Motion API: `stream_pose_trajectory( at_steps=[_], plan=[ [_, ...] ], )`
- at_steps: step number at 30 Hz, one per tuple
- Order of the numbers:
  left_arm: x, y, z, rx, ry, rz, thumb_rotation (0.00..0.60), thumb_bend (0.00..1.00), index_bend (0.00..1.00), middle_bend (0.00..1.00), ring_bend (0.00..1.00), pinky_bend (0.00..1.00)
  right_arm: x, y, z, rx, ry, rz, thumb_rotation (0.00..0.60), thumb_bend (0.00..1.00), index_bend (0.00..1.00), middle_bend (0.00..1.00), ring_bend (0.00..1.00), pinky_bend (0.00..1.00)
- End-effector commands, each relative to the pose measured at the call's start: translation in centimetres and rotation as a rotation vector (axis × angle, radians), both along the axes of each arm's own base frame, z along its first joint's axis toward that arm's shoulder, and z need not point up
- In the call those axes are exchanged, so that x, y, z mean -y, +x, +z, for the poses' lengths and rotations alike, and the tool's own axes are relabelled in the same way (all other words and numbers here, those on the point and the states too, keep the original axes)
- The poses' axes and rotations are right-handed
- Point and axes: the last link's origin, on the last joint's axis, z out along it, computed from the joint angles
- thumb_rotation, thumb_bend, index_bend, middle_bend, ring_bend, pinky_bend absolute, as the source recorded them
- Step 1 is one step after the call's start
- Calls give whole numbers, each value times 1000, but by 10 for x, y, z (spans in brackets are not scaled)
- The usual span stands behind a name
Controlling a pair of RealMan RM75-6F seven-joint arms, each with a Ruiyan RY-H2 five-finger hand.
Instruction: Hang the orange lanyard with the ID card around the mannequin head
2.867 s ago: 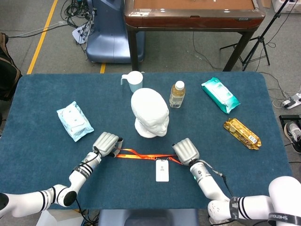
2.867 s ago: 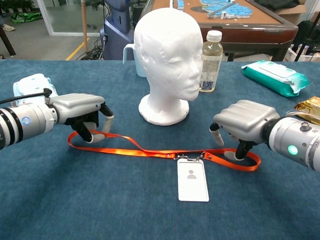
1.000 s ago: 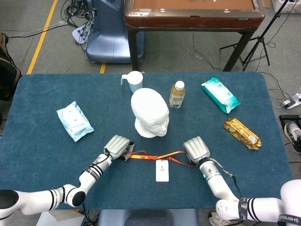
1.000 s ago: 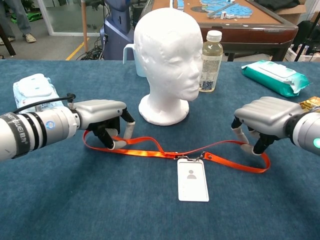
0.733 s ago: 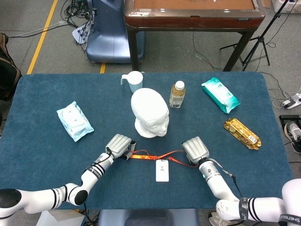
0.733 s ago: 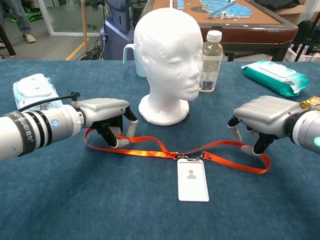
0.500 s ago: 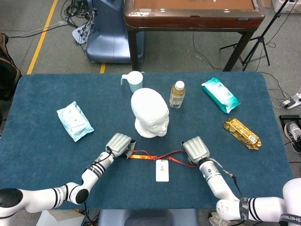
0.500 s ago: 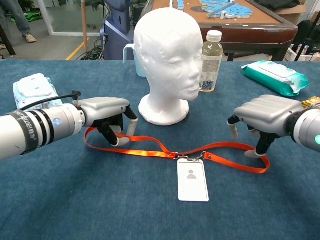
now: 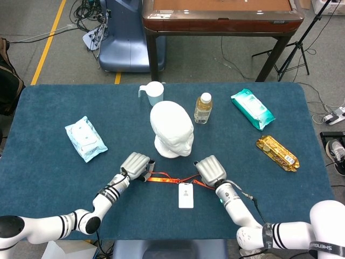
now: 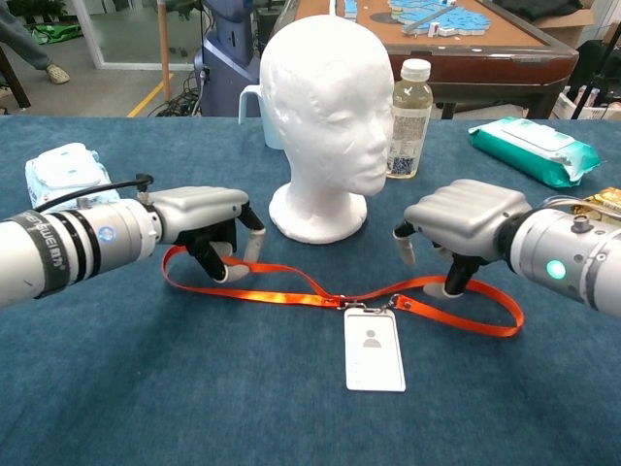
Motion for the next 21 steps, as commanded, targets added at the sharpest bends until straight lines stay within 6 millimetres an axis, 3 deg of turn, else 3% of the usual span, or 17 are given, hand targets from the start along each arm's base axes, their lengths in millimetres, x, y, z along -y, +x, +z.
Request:
stream_pose_trajectory(
  at_steps=[1, 21],
  plan=[
    [0, 0, 1, 0, 0, 1, 600, 436, 588, 1000, 942, 886, 0, 3, -3, -8, 3, 11, 600, 325, 398, 1000, 1000, 1000],
    [-2, -4, 2, -7, 0, 5, 600, 436, 587, 1000, 942, 885, 1, 6, -21, -23, 9, 27, 600, 390, 463, 1000, 1000, 1000]
  ],
)
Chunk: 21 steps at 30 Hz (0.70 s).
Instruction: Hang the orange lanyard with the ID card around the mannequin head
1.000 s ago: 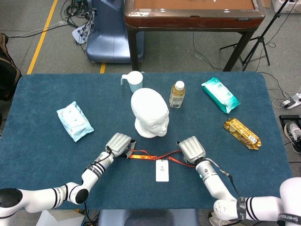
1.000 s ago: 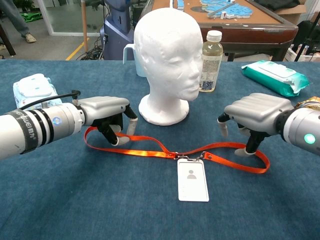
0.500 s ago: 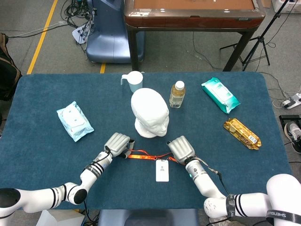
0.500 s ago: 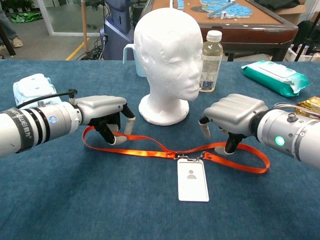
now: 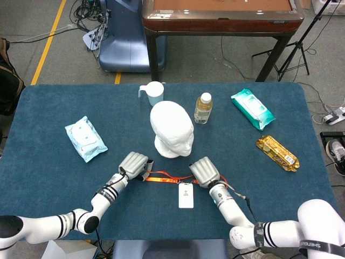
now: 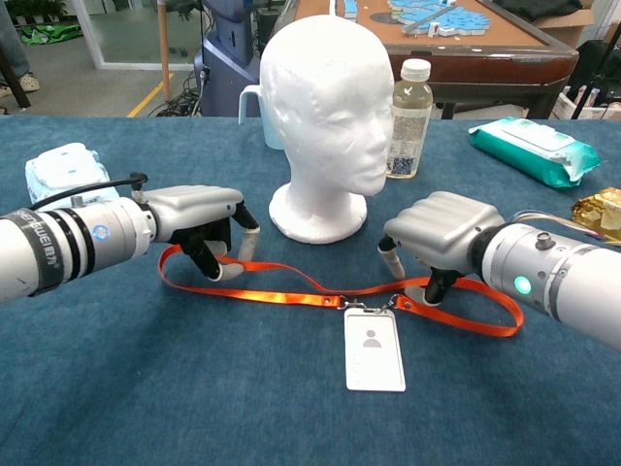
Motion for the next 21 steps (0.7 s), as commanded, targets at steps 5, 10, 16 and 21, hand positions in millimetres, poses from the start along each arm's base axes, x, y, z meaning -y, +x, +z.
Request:
stream_pose_trajectory(
  at_steps=[5, 10, 16, 21],
  plan=[
    [0, -1, 0, -3, -1, 0, 600, 436, 588, 1000, 942, 885, -1, 0, -2, 11, -3, 5, 600, 390, 468, 1000, 1000, 1000],
    [-1, -1, -1, -2, -3, 3, 600, 435, 588, 1000, 942, 886, -1, 1, -4, 25, -6, 13, 600, 388, 501, 1000, 1000, 1000],
    [-1, -1, -1, 0, -5, 3, 600, 436, 587, 1000, 942, 885, 0, 0, -4, 29, -11, 12, 600, 388, 539, 1000, 1000, 1000],
    [-2, -2, 0, -3, -2, 3, 600, 436, 587, 1000, 942, 886, 1, 0, -6, 24, -16, 16, 600, 388, 556, 1000, 1000, 1000]
  ],
)
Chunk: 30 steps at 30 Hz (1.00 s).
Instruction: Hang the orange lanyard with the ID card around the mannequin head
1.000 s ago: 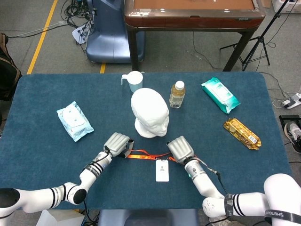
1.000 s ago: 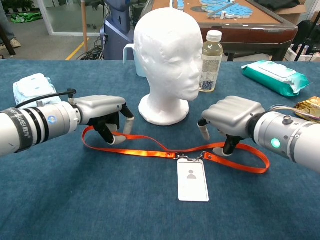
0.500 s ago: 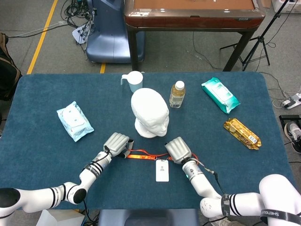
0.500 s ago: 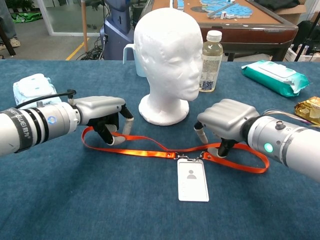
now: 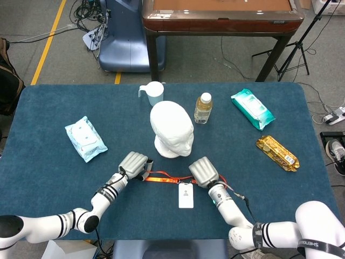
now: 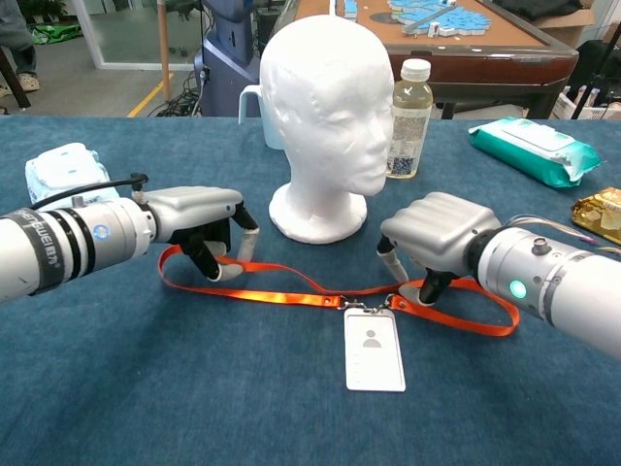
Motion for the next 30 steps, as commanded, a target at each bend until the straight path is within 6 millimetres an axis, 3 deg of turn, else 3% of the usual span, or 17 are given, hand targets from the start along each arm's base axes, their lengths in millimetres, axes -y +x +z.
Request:
stream_pose_trajectory(
  at_steps=[1, 20, 30],
  plan=[
    [0, 0, 1, 0, 1, 0, 600, 436, 587, 1000, 942, 886, 0, 0, -1, -4, -2, 2, 600, 388, 560, 1000, 1000, 1000],
    [-1, -4, 10, 12, 13, 5, 600, 435, 588, 1000, 942, 886, 3, 2, -6, -37, -11, 11, 600, 407, 580, 1000, 1000, 1000],
    [9, 5, 31, 59, 26, -27, 600, 436, 588, 1000, 942, 886, -4, 4, 18, 29, -15, 34, 600, 428, 609, 1000, 1000, 1000]
  ],
)
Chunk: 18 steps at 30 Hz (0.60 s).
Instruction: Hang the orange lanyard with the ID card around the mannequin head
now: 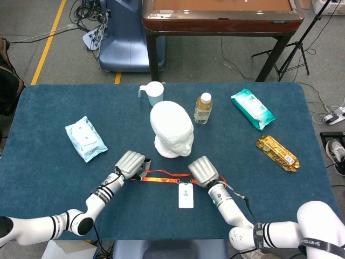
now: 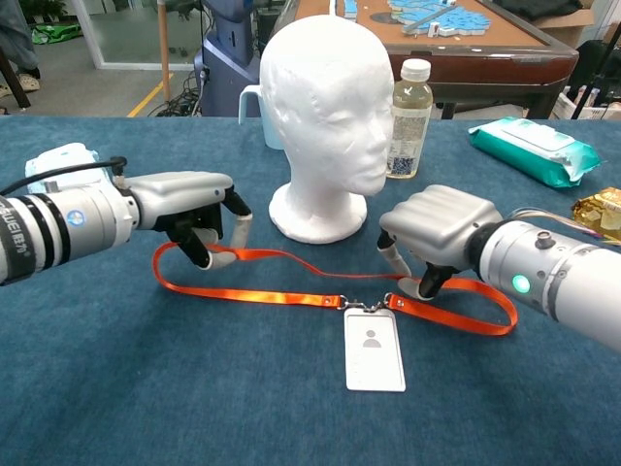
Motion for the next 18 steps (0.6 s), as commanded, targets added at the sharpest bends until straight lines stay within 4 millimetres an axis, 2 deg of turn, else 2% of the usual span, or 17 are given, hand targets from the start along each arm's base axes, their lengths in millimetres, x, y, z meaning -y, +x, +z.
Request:
stream_pose_trajectory(
  at_steps=[1, 7, 16, 18],
  plan=[
    [4, 4, 12, 29, 10, -8, 600, 436, 587, 1000, 942, 886, -4, 1, 13, 30, -7, 17, 600, 428, 609, 1000, 1000, 1000],
    [21, 21, 40, 117, 18, -43, 600, 436, 587, 1000, 942, 886, -15, 7, 45, 101, -30, 69, 600, 429, 614, 1000, 1000, 1000],
    [47, 63, 90, 253, 40, -132, 600, 435, 588, 1000, 942, 886, -33, 19, 107, 247, -113, 151, 600, 429, 616, 1000, 1000, 1000],
    [49, 67, 95, 261, 43, -142, 600, 435, 588, 1000, 942, 885, -34, 21, 113, 261, -124, 159, 600, 429, 618, 1000, 1000, 1000]
  ],
)
